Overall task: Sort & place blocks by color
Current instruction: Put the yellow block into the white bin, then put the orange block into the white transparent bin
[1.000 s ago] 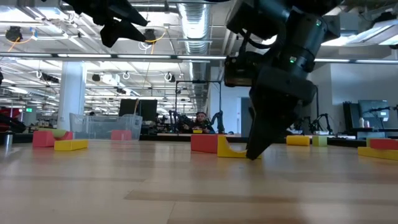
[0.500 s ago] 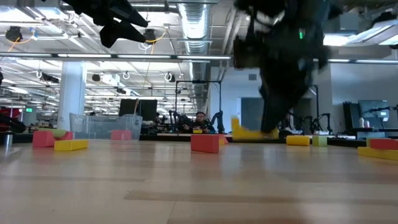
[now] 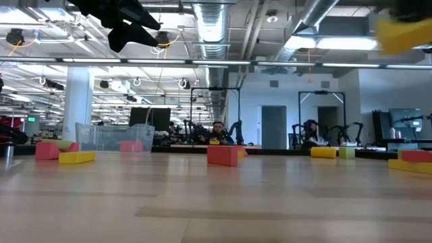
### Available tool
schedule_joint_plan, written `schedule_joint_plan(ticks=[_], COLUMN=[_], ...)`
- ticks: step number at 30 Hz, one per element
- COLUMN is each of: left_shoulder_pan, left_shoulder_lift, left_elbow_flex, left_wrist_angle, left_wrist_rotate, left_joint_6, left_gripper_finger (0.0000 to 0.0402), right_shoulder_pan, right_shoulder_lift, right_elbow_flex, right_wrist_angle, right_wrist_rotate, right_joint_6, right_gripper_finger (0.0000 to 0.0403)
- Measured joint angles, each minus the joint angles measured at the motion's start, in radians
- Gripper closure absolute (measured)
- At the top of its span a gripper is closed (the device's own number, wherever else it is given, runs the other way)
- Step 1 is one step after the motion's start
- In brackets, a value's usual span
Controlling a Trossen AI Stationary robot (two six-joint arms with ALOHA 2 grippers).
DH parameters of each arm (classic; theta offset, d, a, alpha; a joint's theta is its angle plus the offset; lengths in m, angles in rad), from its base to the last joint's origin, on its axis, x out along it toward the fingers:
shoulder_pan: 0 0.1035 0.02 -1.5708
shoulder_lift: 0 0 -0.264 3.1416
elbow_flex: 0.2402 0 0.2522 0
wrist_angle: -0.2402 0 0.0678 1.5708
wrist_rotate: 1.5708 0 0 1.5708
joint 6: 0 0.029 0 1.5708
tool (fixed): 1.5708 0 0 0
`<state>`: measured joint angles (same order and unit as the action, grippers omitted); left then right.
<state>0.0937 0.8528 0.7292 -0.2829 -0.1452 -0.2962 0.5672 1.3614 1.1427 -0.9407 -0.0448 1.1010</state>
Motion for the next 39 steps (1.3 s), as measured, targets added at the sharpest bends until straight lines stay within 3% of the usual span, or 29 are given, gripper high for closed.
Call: schedule_joint_plan(ticks=[7,18,28,34,39], left_shoulder_pan=[0.011,0.069,0.081,0.08,0.08], left_shoulder_lift=[0.0,0.0,0.0,0.0,0.0], left_elbow_flex=[0.0,0.0,0.0,0.0,0.0], left_wrist_angle=[-0.006,-0.004,0.05,0.069,0.068], left_wrist_rotate=[-0.001,-0.001,0.002,-0.002,-0.007], left_joint_6=[0.011,-0.005,-0.061,-0.096,-0.133], left_gripper_finger=[0.0171,0.0171,0.0171,0.0171,0.0171], right_shoulder_pan=[0.231,0.487,0.516,0.517,0.516], right_shoulder_lift=[-0.005,0.109,0.164,0.15,0.081], right_elbow_flex=[0.0,0.0,-0.001,-0.001,-0.001], right_wrist_angle=[-0.017,-0.092,-0.143,-0.185,-0.212], right_wrist_rotate=[-0.102,-0.114,-0.114,-0.186,-0.09], right_joint_6=[0.408,0.804,0.769,0.752,0.72], right_gripper_finger=[0.026,0.0265,0.0206,0.017,0.0159])
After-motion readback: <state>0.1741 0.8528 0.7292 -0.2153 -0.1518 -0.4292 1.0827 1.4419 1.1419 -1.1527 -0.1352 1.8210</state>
